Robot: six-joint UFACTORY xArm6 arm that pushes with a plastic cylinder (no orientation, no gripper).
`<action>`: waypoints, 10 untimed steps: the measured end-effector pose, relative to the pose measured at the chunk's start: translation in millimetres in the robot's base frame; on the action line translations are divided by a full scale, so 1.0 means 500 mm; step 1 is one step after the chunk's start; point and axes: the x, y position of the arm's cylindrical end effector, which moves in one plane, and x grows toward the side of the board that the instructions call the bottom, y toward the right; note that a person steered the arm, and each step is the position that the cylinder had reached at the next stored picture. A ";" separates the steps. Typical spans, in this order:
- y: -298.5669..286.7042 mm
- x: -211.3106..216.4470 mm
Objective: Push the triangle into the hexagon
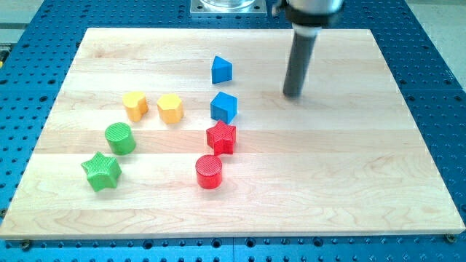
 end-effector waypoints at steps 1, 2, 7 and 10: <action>-0.100 -0.046; -0.199 -0.055; -0.300 0.073; -0.313 0.098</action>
